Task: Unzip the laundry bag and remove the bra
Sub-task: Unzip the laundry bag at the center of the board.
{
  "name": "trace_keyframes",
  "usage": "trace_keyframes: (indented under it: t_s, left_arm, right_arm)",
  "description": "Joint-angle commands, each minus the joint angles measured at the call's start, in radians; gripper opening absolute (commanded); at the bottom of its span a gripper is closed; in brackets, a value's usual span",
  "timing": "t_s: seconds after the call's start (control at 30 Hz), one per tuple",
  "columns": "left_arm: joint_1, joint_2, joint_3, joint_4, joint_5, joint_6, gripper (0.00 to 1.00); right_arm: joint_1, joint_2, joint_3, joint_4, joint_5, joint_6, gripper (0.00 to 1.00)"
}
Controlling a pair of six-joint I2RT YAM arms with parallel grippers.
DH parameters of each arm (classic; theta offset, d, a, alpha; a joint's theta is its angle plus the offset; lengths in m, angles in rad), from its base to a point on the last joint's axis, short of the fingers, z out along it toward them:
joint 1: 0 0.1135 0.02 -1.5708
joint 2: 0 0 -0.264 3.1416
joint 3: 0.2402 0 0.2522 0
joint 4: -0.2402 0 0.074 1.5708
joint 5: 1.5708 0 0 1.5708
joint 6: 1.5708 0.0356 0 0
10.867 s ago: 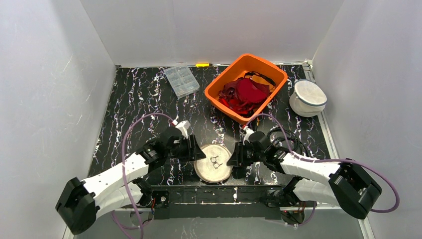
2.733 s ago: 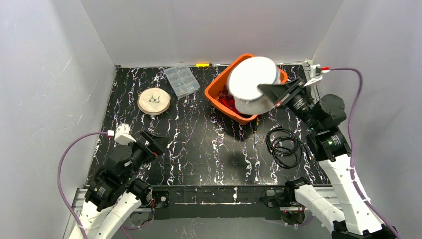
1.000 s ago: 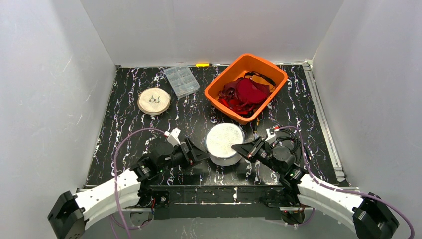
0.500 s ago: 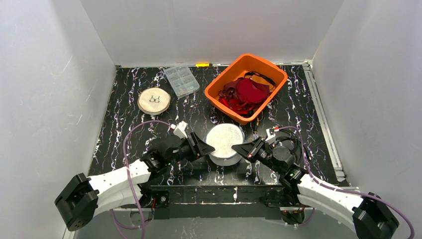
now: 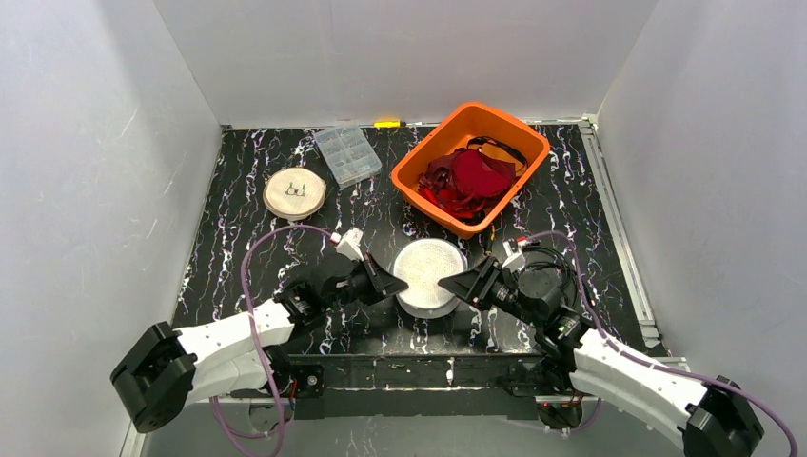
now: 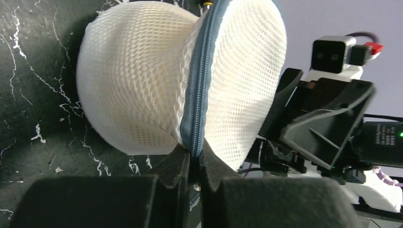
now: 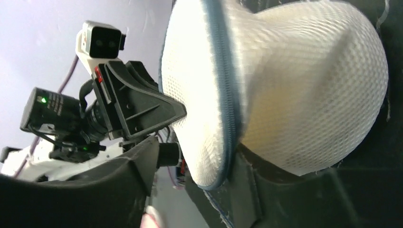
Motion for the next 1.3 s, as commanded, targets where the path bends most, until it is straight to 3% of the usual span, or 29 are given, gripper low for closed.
trace_keyframes:
  t_s: [0.0,0.07,0.1,0.27,0.37,0.47,0.57,0.67,0.77,1.0,1.27]
  left_arm:
    - [-0.005,-0.101,0.016,-0.052,-0.026,0.011,0.0]
    - [-0.005,-0.17,0.043,-0.156,-0.05,0.018,0.0]
    - [-0.005,-0.202,0.064,-0.23,-0.072,0.023,0.0]
    - [-0.005,-0.285,0.285,-0.764,-0.298,0.049,0.0]
    - [-0.005,-0.268,0.409,-0.985,-0.38,0.017,0.0]
    - [-0.004,-0.229,0.538,-1.155,-0.411,-0.07,0.0]
    - [-0.003,-0.193,0.632,-1.292,-0.413,-0.177,0.0]
    - [-0.002,-0.193,0.667,-1.302,-0.403,-0.224,0.0]
    - [-0.001,-0.198,0.672,-1.285,-0.393,-0.27,0.0]
    - [0.002,-0.177,0.691,-1.284,-0.381,-0.388,0.0]
    - [0.004,-0.151,0.714,-1.282,-0.386,-0.464,0.0]
  right_arm:
    - [0.004,-0.029,0.231,-0.281,-0.02,-0.246,0.73]
    - [0.005,-0.028,0.31,-0.429,-0.024,-0.34,0.96]
    - [0.004,-0.027,0.344,-0.489,-0.023,-0.409,0.98]
    - [0.005,0.036,0.542,-0.773,0.05,-0.64,0.99]
    - [0.004,0.071,0.606,-0.847,0.181,-0.657,0.99]
    - [0.004,0.025,0.568,-0.772,0.299,-0.579,0.99]
    - [0.004,-0.055,0.439,-0.484,0.116,-0.538,0.99]
    - [0.004,0.024,0.42,-0.329,-0.119,-0.531,0.99]
    - [0.006,0.087,0.378,-0.169,-0.252,-0.473,0.96]
    - [0.031,0.159,0.364,0.012,-0.345,-0.415,0.72]
    - [0.195,0.282,0.381,0.045,-0.243,-0.489,0.6]
